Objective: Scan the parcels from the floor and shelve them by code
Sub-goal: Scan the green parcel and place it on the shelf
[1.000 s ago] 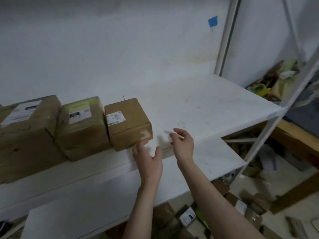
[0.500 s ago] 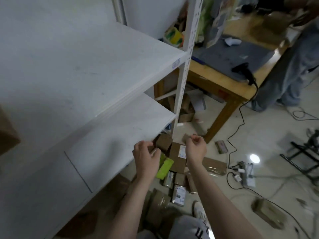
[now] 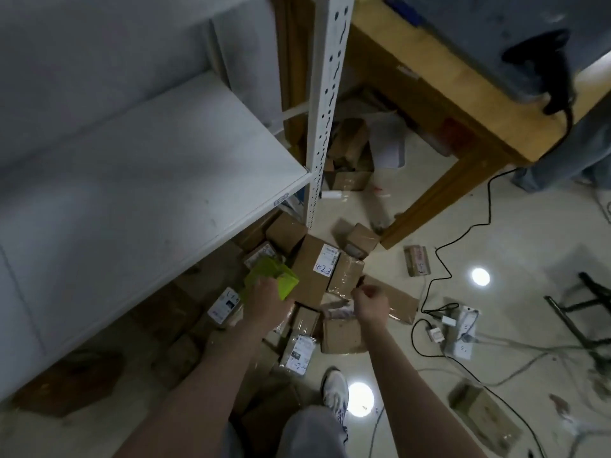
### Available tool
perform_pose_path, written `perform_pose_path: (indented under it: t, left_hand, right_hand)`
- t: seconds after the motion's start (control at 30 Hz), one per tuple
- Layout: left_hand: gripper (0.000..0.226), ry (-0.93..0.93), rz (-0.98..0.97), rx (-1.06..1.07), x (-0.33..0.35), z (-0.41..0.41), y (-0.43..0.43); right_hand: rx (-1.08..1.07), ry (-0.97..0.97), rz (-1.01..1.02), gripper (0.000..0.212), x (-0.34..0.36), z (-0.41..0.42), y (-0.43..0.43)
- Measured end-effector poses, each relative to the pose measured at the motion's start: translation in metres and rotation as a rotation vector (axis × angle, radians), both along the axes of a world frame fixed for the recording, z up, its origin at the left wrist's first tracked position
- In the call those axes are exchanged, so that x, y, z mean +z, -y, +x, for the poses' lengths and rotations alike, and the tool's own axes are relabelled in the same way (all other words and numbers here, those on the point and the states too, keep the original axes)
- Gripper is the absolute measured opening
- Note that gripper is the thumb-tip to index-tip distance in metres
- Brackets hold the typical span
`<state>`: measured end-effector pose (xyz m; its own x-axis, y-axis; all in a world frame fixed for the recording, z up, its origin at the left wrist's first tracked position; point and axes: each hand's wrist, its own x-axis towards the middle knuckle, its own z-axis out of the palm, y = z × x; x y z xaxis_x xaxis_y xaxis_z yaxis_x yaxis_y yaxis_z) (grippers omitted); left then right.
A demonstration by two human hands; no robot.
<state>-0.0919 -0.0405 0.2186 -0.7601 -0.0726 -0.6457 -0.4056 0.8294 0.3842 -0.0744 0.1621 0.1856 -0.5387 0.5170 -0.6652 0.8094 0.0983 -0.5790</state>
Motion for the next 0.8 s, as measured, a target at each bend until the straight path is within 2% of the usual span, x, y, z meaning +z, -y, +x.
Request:
perform_pose_path:
  t: [0.07,0.13,0.27,0.37,0.43,0.5,0.53,0.6,0.63,0.7,0.73,0.8]
  left_hand:
    - [0.065,0.061,0.0,0.065,-0.04,-0.005,0.008]
    - [0.073,0.08,0.003,0.116,-0.079,-0.009,0.018]
    - [0.063,0.117,0.012,0.195,-0.154,-0.013,0.038]
    - [0.053,0.124,0.036,0.294,-0.205,-0.017,0.055]
    - [0.048,0.133,0.08,0.383,-0.235,-0.02,0.067]
    - [0.053,0.125,0.118,0.447,-0.264,-0.022,0.079]
    - [0.055,0.109,0.133,0.457,-0.277,-0.023,0.084]
    - [0.044,0.1,0.168,0.456,-0.3,-0.026,0.094]
    - [0.038,0.106,0.171,0.461,-0.31,-0.028,0.098]
    - [0.038,0.097,0.206,0.538,-0.327,-0.031,0.109]
    - [0.041,0.091,0.212,0.561,-0.337,-0.032,0.115]
    - [0.045,0.093,0.223,0.604,-0.354,-0.033,0.126]
  right_hand:
    - [0.039,0.035,-0.042,0.027,-0.039,-0.007,0.006]
    - [0.081,0.041,-0.11,0.04,-0.082,-0.015,0.019]
    - [0.11,0.069,-0.246,0.045,-0.165,-0.035,0.057]
    - [0.108,0.084,-0.313,0.062,-0.217,-0.053,0.088]
    - [0.113,0.101,-0.36,0.058,-0.248,-0.062,0.107]
    - [0.113,0.085,-0.394,0.046,-0.282,-0.071,0.124]
    - [0.103,0.069,-0.405,0.057,-0.298,-0.075,0.133]
    - [0.076,0.083,-0.388,0.104,-0.336,-0.082,0.144]
    - [0.06,0.088,-0.375,0.119,-0.359,-0.085,0.147]
    - [0.024,0.112,-0.354,0.138,-0.399,-0.092,0.15]
    - [0.016,0.124,-0.341,0.148,-0.398,-0.096,0.154]
    - [0.011,0.12,-0.329,0.155,-0.418,-0.101,0.155]
